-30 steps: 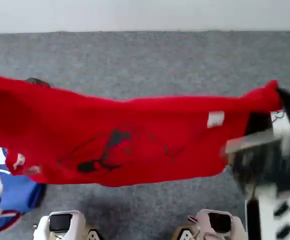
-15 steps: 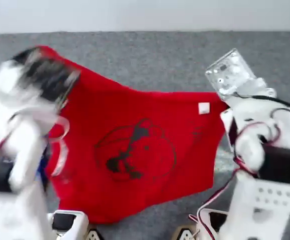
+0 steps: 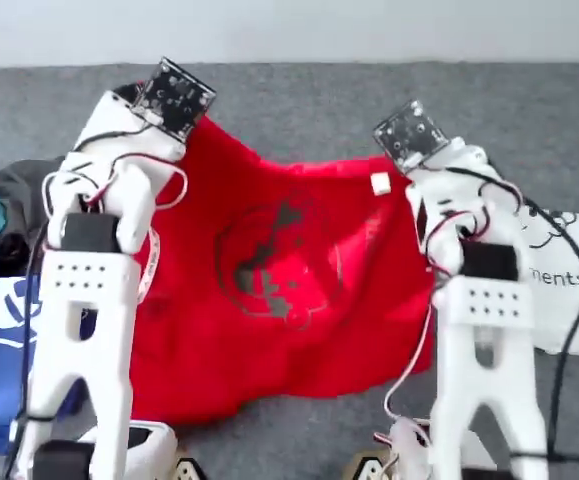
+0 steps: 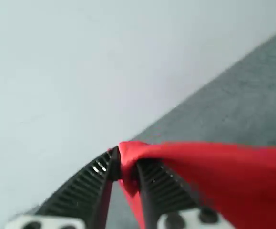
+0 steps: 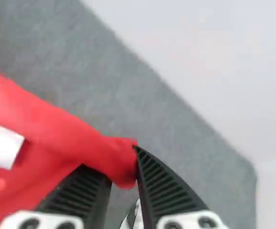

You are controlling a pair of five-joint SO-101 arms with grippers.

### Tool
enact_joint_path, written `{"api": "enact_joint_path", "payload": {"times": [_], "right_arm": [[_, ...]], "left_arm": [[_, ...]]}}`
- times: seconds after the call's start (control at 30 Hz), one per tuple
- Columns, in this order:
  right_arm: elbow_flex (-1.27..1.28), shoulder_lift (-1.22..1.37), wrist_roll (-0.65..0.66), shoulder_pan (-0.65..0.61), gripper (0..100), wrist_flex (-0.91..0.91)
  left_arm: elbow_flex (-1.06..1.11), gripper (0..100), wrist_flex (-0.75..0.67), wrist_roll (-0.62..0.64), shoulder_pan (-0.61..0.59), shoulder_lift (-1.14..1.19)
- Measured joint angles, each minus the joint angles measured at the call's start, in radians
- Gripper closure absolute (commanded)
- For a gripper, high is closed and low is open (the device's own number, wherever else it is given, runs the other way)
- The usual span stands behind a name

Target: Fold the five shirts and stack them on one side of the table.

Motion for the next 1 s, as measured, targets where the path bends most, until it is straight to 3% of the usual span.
{"api": "enact_joint_path", "payload": {"times": [0.23, 0.43, 0.67, 1.0], "right_arm": [[-0.006, 0.224, 0.002, 0.0, 98.9, -0.293], [-0.176, 0.433, 0.002, -0.015, 98.9, -0.342], [-0.393, 0.629, 0.002, -0.061, 98.9, -0.342], [-0.428, 0.694, 0.002, -0.08, 98.9, -0.339]], "left_arm": [[0.0, 99, -0.258, -0.091, -0.041, 0.15], [0.002, 99, -0.379, -0.144, -0.046, 0.206], [0.002, 99, -0.399, -0.276, -0.06, 0.21], [0.002, 99, -0.399, -0.347, -0.106, 0.21]]}}
